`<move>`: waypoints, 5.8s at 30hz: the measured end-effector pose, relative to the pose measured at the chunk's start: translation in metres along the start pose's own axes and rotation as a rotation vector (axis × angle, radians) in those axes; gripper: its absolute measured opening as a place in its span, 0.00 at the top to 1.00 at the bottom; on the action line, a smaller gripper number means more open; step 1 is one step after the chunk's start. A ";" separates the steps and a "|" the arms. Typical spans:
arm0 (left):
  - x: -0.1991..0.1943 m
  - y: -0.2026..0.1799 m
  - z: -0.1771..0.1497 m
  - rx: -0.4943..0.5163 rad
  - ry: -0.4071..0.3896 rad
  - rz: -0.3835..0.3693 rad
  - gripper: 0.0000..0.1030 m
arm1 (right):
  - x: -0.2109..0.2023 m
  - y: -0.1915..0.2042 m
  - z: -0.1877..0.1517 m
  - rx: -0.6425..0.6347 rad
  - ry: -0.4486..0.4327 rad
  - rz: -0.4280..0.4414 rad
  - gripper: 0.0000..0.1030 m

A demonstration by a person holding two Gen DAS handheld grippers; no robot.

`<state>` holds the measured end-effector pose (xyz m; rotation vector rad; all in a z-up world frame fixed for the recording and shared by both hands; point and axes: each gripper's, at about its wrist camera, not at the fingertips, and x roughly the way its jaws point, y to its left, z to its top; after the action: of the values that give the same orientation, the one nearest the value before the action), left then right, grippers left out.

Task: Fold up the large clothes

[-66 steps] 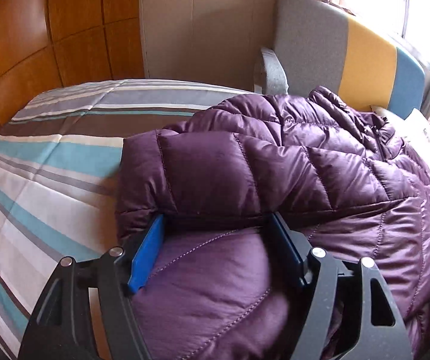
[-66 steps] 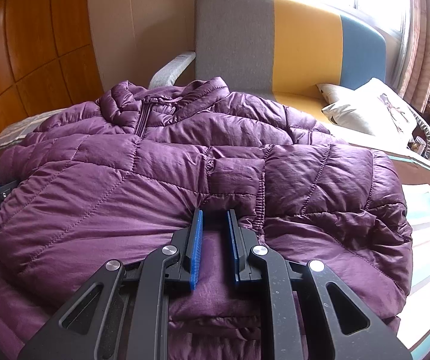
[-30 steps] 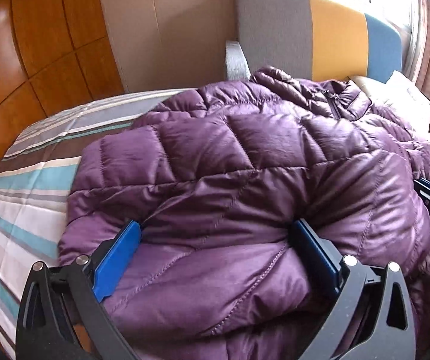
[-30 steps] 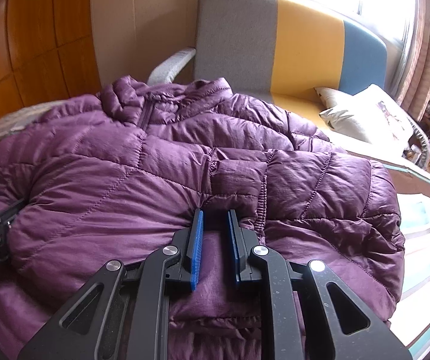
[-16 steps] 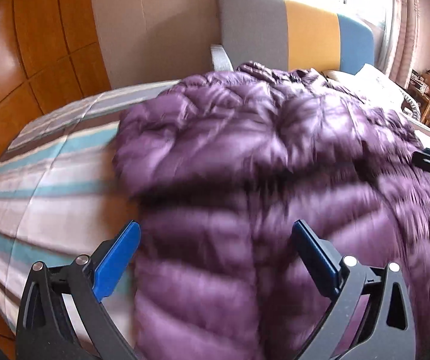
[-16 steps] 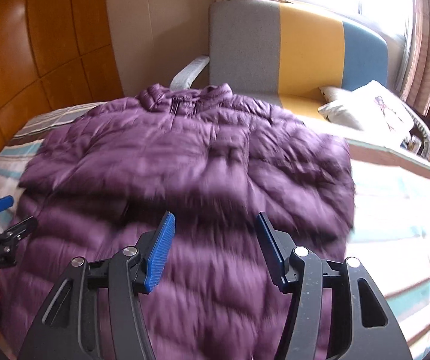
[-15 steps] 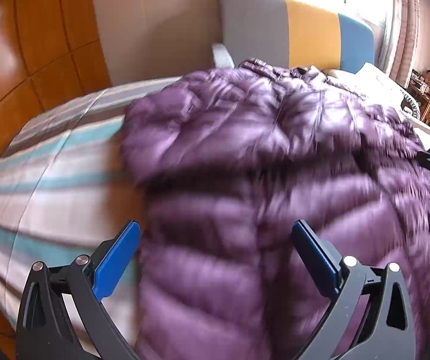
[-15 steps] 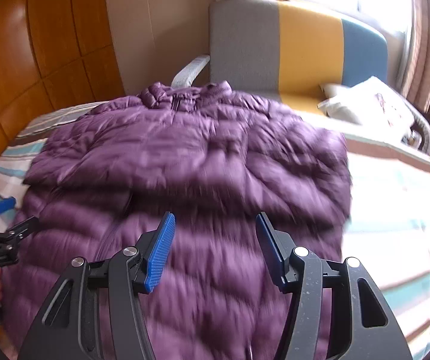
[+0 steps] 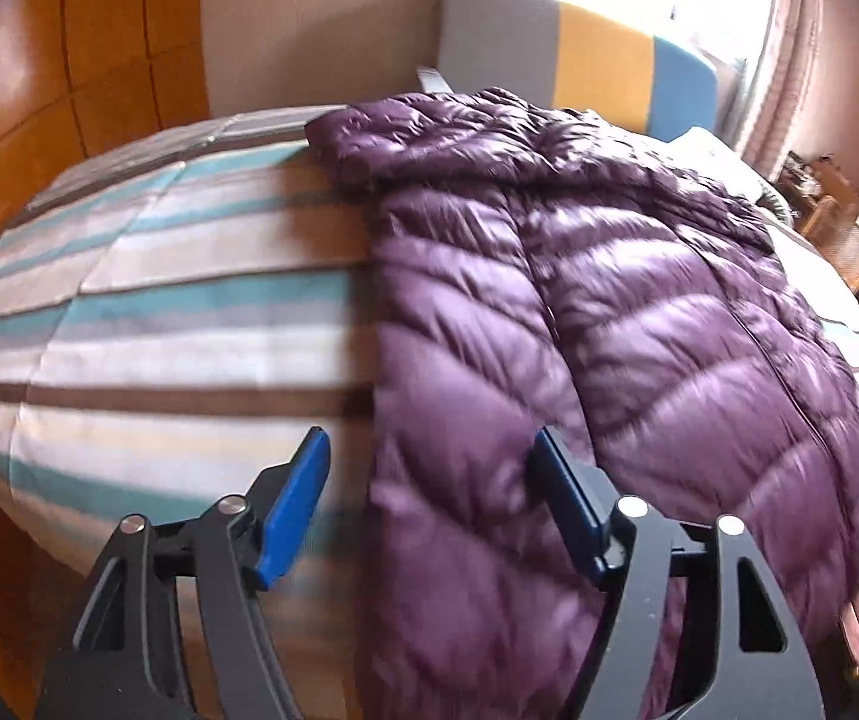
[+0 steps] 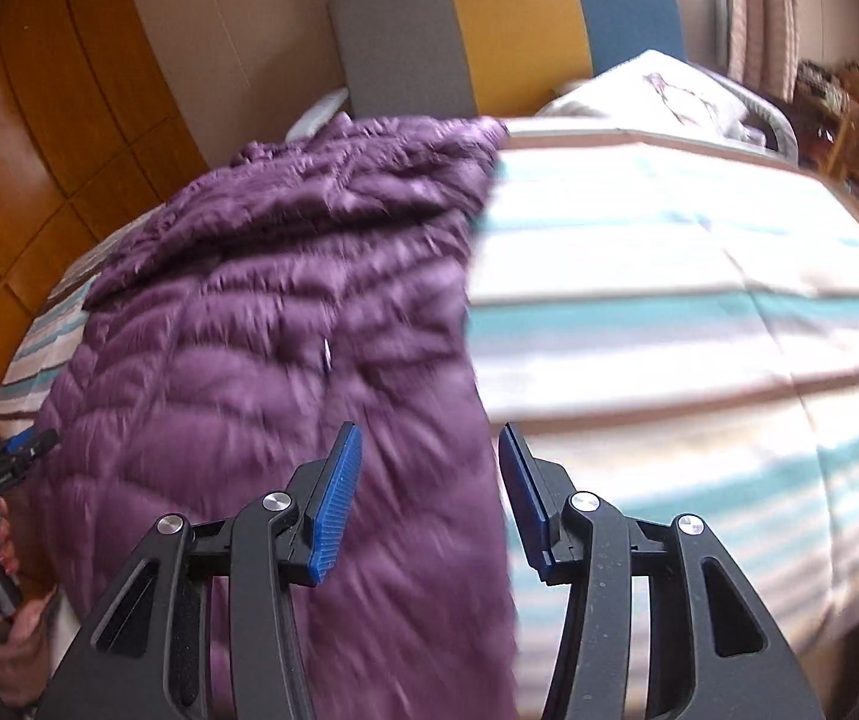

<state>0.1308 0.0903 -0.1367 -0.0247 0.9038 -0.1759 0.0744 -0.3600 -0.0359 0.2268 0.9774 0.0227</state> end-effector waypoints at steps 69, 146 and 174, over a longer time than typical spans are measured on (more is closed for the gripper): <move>-0.041 0.019 0.129 -0.111 -0.332 -0.120 0.96 | 0.003 0.006 0.124 0.141 -0.346 0.360 0.97; 0.015 0.027 0.065 -0.117 -0.043 -0.288 0.96 | 0.049 -0.020 0.040 0.124 -0.025 0.425 0.94; 0.071 -0.047 0.159 0.053 0.023 0.036 0.15 | 0.117 0.067 0.125 -0.153 0.082 -0.025 0.44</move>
<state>0.2911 0.0239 -0.0891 0.0432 0.9214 -0.1671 0.2490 -0.3028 -0.0509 0.0729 1.0549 0.0841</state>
